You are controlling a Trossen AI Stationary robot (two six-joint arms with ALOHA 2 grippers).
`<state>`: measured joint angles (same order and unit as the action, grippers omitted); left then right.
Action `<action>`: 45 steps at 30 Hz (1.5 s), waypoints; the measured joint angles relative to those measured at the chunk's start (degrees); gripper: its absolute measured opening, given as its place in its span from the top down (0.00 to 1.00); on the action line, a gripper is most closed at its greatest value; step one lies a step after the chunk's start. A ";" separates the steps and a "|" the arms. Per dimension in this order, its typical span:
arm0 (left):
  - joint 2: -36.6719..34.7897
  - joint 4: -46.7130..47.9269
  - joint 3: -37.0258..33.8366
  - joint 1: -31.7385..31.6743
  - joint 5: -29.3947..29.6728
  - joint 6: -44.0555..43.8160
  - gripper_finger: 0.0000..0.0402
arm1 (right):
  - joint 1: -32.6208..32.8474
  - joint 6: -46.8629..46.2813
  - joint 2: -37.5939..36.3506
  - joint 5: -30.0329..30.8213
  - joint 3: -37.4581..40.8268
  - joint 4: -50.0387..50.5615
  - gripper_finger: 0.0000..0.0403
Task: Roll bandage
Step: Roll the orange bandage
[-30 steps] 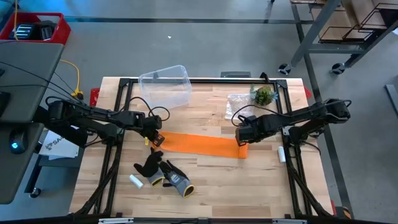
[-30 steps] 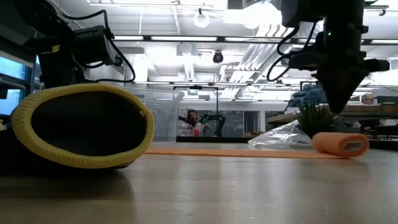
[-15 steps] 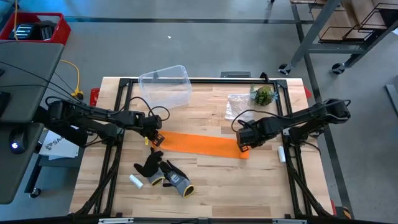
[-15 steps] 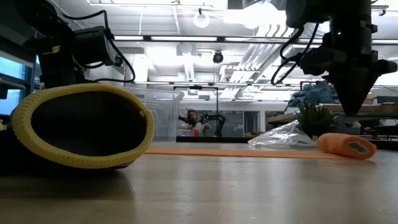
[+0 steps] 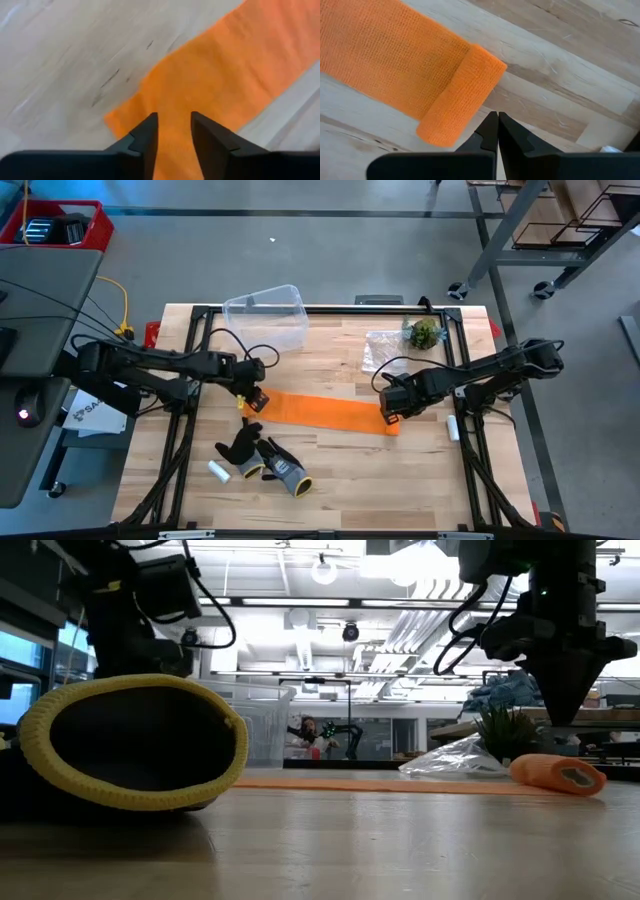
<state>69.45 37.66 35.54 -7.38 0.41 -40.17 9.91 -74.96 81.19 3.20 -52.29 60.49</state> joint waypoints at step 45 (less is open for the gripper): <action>-3.63 -0.39 -9.45 -0.96 -3.20 -8.76 1.00 | -0.15 0.44 0.00 1.33 0.02 -1.90 1.00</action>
<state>65.82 37.27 26.09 -8.34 -2.78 -48.93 9.76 -74.52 81.19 4.54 -52.27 58.59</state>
